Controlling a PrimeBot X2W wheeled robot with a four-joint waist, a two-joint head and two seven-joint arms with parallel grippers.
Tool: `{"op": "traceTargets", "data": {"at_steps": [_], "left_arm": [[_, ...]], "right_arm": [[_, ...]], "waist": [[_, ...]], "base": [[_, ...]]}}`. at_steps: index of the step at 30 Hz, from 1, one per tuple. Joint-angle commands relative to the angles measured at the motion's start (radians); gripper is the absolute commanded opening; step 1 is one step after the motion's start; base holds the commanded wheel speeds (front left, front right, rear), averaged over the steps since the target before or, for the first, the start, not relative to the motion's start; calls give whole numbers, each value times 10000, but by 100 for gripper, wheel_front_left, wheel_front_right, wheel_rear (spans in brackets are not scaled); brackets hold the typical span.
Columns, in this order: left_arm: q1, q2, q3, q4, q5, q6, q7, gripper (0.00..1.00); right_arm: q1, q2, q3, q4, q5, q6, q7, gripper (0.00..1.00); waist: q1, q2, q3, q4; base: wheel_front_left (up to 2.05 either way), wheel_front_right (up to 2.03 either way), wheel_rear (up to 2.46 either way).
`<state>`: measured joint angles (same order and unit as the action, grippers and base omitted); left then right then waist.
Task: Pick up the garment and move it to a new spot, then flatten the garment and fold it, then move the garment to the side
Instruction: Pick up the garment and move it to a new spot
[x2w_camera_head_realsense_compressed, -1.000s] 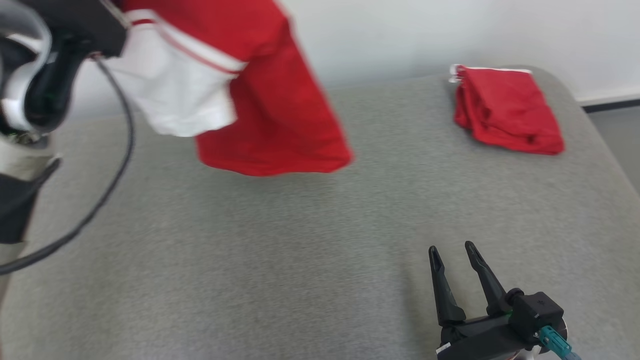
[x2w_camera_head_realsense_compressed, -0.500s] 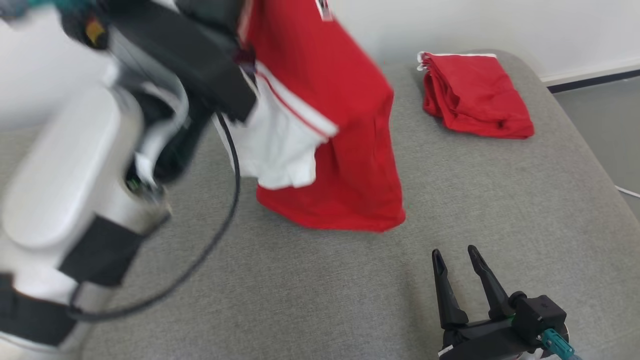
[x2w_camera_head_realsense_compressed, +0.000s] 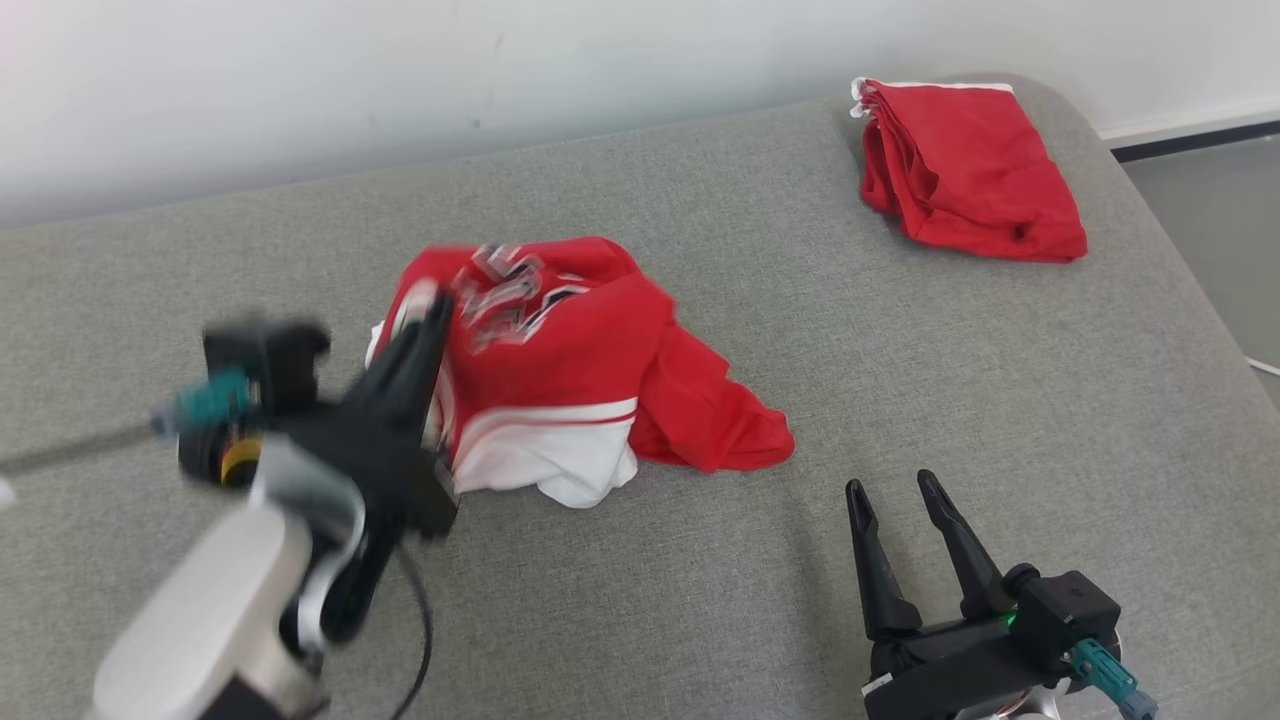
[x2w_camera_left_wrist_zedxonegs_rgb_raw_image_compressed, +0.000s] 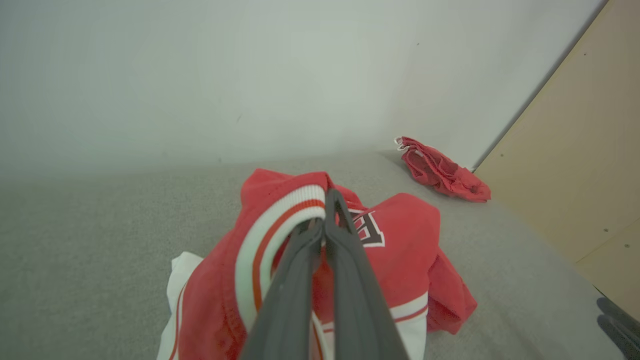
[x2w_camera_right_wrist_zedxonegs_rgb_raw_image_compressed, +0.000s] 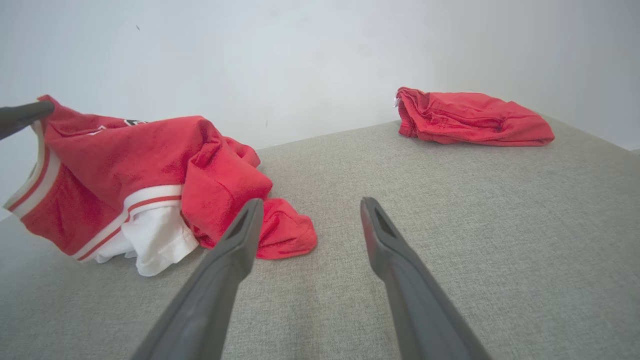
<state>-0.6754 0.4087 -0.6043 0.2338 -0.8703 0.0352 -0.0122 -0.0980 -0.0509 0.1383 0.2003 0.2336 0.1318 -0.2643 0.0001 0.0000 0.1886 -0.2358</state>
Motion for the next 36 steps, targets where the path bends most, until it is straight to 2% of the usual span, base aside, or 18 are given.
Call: {"op": "traceTargets", "data": {"at_steps": [1,5,10,11,12,13,18,22,28,33,36], "left_arm": [[570,118,14,290,-80,15,-261,0],[1437,202,-95,992,-129,-61,-627,0],[1621,77,-147,1681,-10,-156,-1130,0],[1591,31,-117,1749,24,-163,-1296,25],[1569,8,-71,1795,66,-155,-1473,95],[1543,-14,-49,1817,128,-131,-1629,100],[1541,-117,147,1525,382,1,-2189,100],[1713,-92,438,1052,642,268,-2430,100],[2100,186,1020,377,1289,694,-2519,100],[2926,249,2245,-659,2421,1280,-2534,100],[4004,166,3134,-1467,3391,1311,-2517,100]], "right_arm": [[-21,13,-6,-2,15,-26,-9,100],[-51,15,-91,11,-57,-26,-9,100],[-83,15,-155,40,-177,-26,-9,100],[-90,15,-168,32,-192,-26,-9,100],[-95,15,-153,19,-196,-26,-9,100],[-87,15,-159,-4,-212,-26,-9,100],[-32,15,-199,-59,-265,-26,-9,100],[52,10,-244,-119,-296,-26,-9,100],[42,12,-313,-191,-338,-26,-9,100],[-2,12,-477,-320,-321,-26,-9,100],[181,12,-615,-388,-415,-26,-9,100]], "waist": [[-1,0,68,-41],[-1,0,135,16],[-1,0,73,242],[-1,0,29,300],[-1,0,-17,344],[-1,0,-76,405],[-1,0,-285,653],[-1,0,-525,949],[-1,0,-777,1312],[-1,0,-905,1477],[-1,0,-1091,1578]], "base": [[0,0,0],[0,0,0],[0,0,0],[0,0,0],[0,0,0],[0,0,0],[0,0,0],[0,0,0],[0,0,0],[0,0,0],[0,0,0]]}}
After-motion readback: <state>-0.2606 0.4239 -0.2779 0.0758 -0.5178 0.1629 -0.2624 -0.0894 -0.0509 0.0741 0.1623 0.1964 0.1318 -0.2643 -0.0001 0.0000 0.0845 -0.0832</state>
